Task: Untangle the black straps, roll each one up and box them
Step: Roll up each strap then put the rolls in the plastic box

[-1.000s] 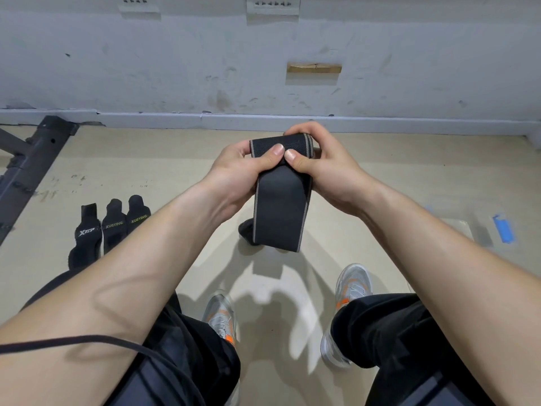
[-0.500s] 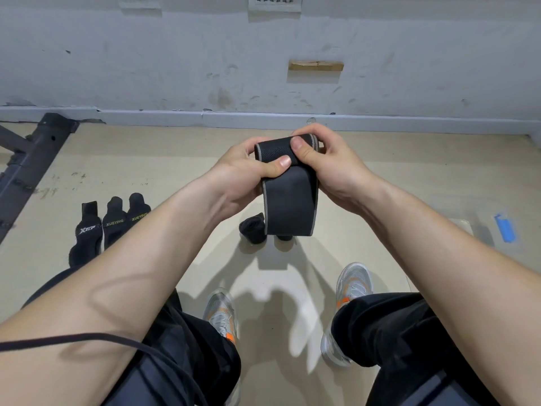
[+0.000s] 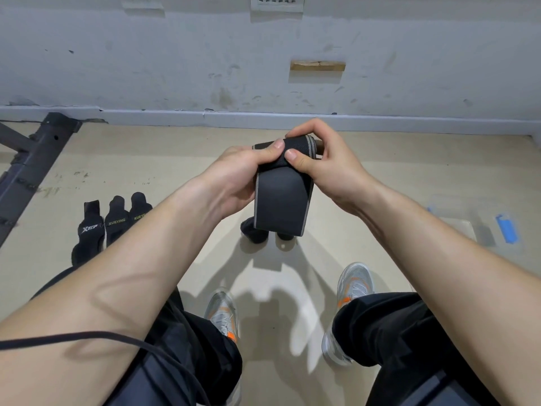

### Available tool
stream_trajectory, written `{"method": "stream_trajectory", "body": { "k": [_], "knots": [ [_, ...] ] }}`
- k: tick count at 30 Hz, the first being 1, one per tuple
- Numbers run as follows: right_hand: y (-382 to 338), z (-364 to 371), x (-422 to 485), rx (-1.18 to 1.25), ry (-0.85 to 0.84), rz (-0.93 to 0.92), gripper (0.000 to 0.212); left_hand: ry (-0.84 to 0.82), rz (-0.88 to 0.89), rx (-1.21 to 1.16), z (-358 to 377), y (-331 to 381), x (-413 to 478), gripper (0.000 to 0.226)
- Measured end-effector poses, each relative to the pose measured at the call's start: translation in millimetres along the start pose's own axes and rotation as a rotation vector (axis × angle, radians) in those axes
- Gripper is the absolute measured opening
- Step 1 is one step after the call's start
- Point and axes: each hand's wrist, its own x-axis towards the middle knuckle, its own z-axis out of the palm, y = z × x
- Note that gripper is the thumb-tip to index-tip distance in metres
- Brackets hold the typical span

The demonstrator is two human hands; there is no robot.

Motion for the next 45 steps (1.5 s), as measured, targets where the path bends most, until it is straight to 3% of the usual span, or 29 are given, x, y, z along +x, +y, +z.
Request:
{"method": "stream_trajectory", "body": {
  "k": [6,10,13,17,21,29,31,38,45],
  "knots": [
    [-2.8,-3.8,1.9,0.184,-0.081,0.261,0.029,0.010,0.149,0.112,-6.2,-0.3,7.7,0.034],
    [-0.1,2.0,3.2,0.167,-0.084,0.171,0.043,0.050,0.293,0.328,-6.4,-3.1,9.7,0.033],
    [2.9,-0.6,6.8,0.211,-0.011,0.147,0.025,0.066,0.361,0.386,-3.9,-5.9,10.0,0.030],
    [4.8,-3.5,6.3,0.229,-0.025,0.129,0.003,0.030,0.163,0.209,-4.5,-4.2,7.7,0.030],
    [1.8,-4.3,4.0,0.179,-0.027,0.079,0.012,-0.049,-0.016,0.104,-4.3,-1.7,4.0,0.007],
    [-1.0,-5.0,1.6,0.078,-0.050,0.007,0.022,-0.114,-0.101,-0.064,-1.5,8.8,-4.9,0.018],
    [-1.0,-5.1,1.0,0.076,-0.067,0.015,0.022,-0.090,-0.089,-0.065,-0.8,8.1,-4.7,0.027],
    [-5.4,-2.2,-1.5,0.298,-0.058,0.228,0.040,-0.027,0.049,0.063,-6.7,4.8,4.9,0.015],
    [-6.8,5.2,0.9,0.342,-0.022,0.290,0.038,0.037,0.243,0.237,-12.2,0.1,13.0,0.038]
  ]
}}
